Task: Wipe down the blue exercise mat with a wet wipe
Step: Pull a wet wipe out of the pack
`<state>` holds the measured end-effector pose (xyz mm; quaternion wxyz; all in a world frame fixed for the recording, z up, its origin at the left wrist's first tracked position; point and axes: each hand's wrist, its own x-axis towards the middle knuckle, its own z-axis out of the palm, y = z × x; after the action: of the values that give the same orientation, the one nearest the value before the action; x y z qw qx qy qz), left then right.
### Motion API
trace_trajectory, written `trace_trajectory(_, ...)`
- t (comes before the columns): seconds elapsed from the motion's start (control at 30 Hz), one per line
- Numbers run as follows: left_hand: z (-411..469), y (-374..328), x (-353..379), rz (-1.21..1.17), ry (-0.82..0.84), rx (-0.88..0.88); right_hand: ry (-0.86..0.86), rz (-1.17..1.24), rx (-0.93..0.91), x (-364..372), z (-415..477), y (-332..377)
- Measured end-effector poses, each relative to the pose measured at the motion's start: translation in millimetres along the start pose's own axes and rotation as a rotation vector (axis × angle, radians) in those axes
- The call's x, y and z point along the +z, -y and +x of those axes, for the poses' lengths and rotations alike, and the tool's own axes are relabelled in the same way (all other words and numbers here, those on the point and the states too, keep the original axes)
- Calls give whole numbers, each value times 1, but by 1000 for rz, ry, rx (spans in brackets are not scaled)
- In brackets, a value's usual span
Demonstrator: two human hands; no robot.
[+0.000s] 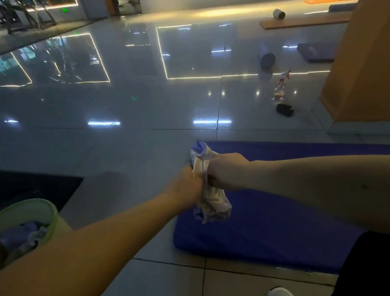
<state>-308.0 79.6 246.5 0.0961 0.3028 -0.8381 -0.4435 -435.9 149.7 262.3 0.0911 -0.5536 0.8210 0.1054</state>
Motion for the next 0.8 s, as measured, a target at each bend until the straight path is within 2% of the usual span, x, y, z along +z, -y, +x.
trace_trajectory(0.2, 3, -1, -1, -77, -32, -52, -204, 112, -63, 5, -7, -9)
trace_trajectory(0.37, 2, 0, -8, -322, -52, -202, -385, 257, -101, 2, -12, -13)
trace_trajectory(0.53, 6, 3, -10, -247, -145, -194, -529, 422, -94, 2, -10, -12)
trace_trajectory(0.63, 4, 2, -8, -234, -171, -163, -547, 479, -100, 2, -4, -14)
trace_trajectory(0.8, 1, 2, -8, -239, -148, -63, -432, 394, -102, 11, 4, -21)
